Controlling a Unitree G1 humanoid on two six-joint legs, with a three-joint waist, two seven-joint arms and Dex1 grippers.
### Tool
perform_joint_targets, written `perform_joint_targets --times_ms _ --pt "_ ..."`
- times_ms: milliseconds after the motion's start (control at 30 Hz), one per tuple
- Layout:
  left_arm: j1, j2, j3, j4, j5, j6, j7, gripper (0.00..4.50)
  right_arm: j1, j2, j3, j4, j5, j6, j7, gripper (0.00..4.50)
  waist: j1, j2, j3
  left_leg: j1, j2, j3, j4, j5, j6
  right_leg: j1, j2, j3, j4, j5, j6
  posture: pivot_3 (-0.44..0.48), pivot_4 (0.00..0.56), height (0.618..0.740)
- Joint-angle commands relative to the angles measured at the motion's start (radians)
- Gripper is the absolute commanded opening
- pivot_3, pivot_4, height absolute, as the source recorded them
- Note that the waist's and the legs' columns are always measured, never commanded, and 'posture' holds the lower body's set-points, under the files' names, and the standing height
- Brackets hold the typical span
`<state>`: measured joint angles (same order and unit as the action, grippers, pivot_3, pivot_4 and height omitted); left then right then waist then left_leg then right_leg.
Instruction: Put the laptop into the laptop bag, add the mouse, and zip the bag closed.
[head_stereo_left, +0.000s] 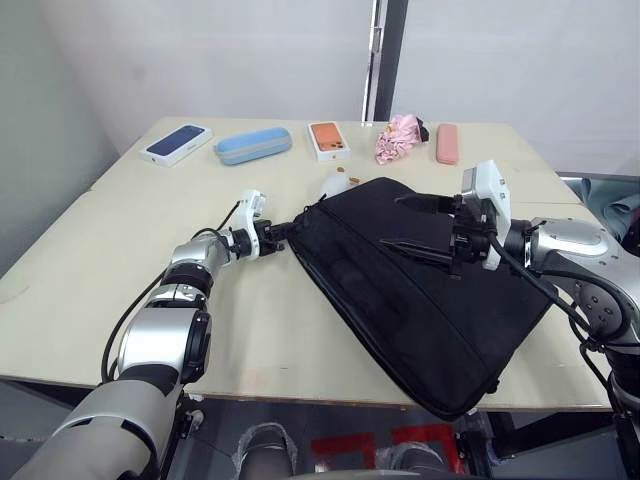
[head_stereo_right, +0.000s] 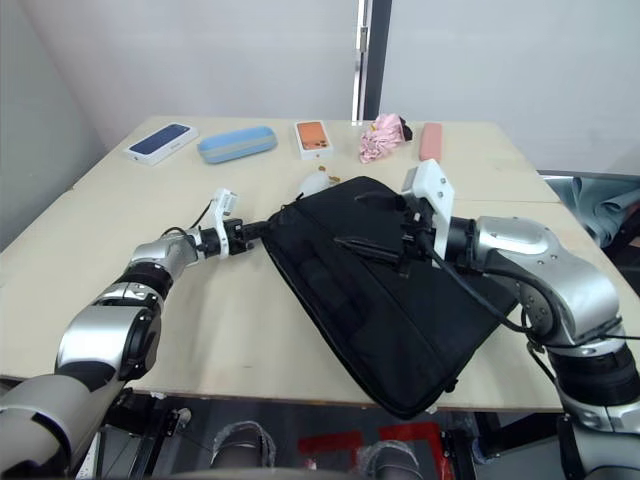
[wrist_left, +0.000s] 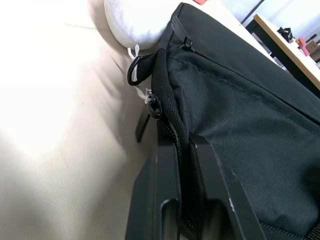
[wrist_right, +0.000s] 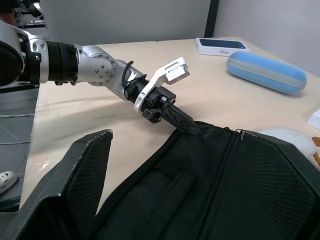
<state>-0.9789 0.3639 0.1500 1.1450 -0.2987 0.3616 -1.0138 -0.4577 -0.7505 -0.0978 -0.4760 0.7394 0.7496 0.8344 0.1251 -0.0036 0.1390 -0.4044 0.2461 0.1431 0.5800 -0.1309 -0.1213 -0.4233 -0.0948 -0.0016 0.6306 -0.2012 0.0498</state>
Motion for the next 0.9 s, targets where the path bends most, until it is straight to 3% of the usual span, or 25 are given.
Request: perform_joint_targets --times_ms 33,233,400,667,900 --pt "0.005 0.011 0.026 -0.068 -0.012 -0.003 0.012 0.07 -0.031 0.006 0.014 0.014 -0.013 -0.007 -0.009 4.36 0.000 0.000 0.000 0.000 0.000 0.000 0.000 0.000 0.000 0.000 0.000 0.000 0.000 0.000 0.000 0.000 0.150 0.740" --pt "0.111 0.079 0.126 -0.213 -0.060 -0.028 0.121 0.07 -0.076 0.016 0.037 0.124 -0.021 0.081 -0.048 4.36 -0.026 0.000 0.000 0.000 0.000 0.000 0.000 0.000 0.000 0.000 0.000 0.000 0.000 0.000 0.000 0.000 0.150 0.740" --pt "0.282 0.123 0.191 -0.448 -0.106 0.022 0.185 0.07 -0.050 -0.017 0.032 0.158 -0.012 0.132 -0.003 4.36 -0.036 0.001 0.001 0.000 0.002 0.000 -0.005 0.000 -0.002 -0.002 0.002 -0.001 -0.003 0.000 0.000 0.000 0.150 0.740" --pt "0.629 0.164 0.263 -0.962 -0.247 0.254 0.263 0.07 0.117 -0.124 -0.026 0.205 0.015 0.206 0.082 4.36 -0.022 0.001 0.001 -0.001 0.002 0.000 -0.007 -0.001 -0.002 -0.001 0.002 -0.002 -0.007 0.000 0.000 0.000 0.150 0.740" --pt "0.710 0.143 0.280 -1.109 -0.309 0.324 0.345 0.07 0.268 -0.117 -0.118 0.232 0.153 0.447 0.031 4.36 -0.020 0.001 0.001 0.001 0.001 0.001 -0.006 -0.001 -0.002 0.000 0.001 -0.001 -0.007 -0.001 0.000 0.000 0.150 0.740"
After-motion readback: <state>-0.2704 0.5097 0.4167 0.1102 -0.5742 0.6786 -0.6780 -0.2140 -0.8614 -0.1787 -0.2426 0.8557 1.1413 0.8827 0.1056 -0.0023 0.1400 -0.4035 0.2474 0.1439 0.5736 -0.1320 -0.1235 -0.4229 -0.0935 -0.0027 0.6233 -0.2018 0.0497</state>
